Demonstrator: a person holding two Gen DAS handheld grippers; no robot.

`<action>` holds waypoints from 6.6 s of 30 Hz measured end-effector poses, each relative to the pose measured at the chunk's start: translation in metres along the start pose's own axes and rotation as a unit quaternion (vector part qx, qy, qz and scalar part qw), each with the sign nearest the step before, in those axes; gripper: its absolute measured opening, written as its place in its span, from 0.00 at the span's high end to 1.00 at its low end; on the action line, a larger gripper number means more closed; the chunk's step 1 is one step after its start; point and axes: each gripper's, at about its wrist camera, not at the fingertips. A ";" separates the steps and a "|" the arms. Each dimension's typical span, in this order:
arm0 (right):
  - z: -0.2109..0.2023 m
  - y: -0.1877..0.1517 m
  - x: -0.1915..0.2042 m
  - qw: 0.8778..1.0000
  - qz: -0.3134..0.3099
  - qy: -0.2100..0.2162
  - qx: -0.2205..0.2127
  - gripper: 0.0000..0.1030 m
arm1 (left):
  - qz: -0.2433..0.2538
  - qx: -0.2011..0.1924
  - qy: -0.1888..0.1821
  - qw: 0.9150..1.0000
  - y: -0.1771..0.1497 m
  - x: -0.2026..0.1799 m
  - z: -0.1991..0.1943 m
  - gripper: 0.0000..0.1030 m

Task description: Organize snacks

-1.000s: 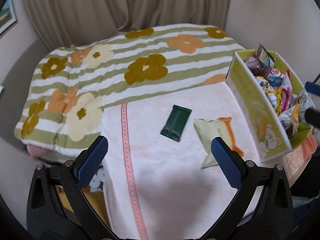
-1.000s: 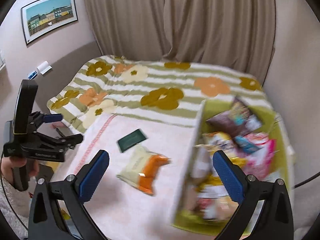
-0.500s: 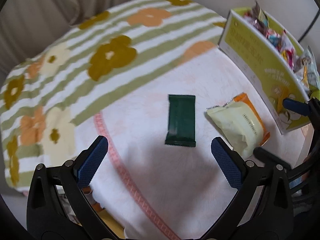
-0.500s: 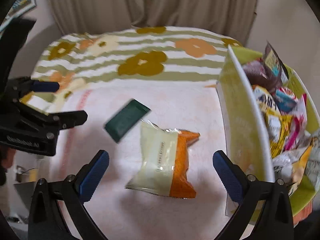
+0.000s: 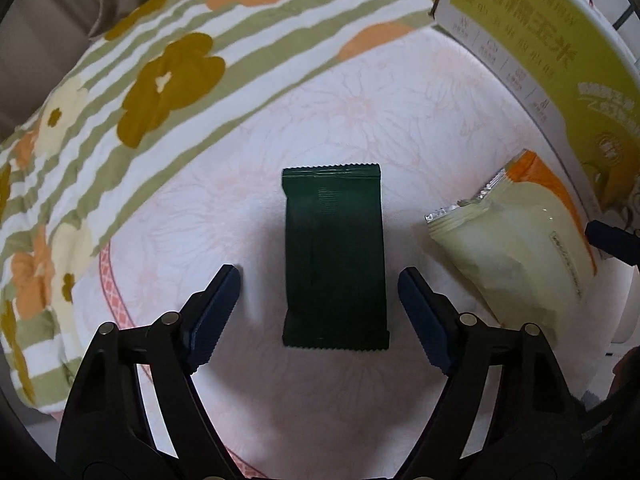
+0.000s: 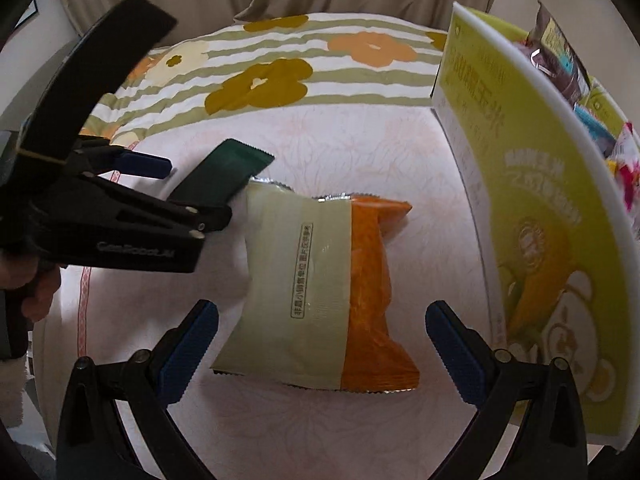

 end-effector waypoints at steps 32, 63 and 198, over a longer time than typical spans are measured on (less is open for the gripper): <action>0.041 0.014 -0.005 0.998 -0.001 0.024 0.050 0.13 | -0.001 0.034 -0.010 0.999 0.006 0.006 -0.023 0.61; -0.154 0.071 -0.117 0.988 -0.025 0.070 -0.136 0.40 | -0.063 -0.168 -0.025 0.983 0.077 -0.062 -0.207 0.61; -0.340 -0.121 -0.153 0.943 -0.018 -0.004 -0.332 0.01 | -0.248 -0.388 0.179 0.870 -0.205 -0.219 -0.382 0.00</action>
Point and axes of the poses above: each gripper's, at about its wrist camera, not at the fingertips, and z roughly the way its jaws point, x to its left, y to its top, and after that the axes turned 3 degrees about -z, right-handed
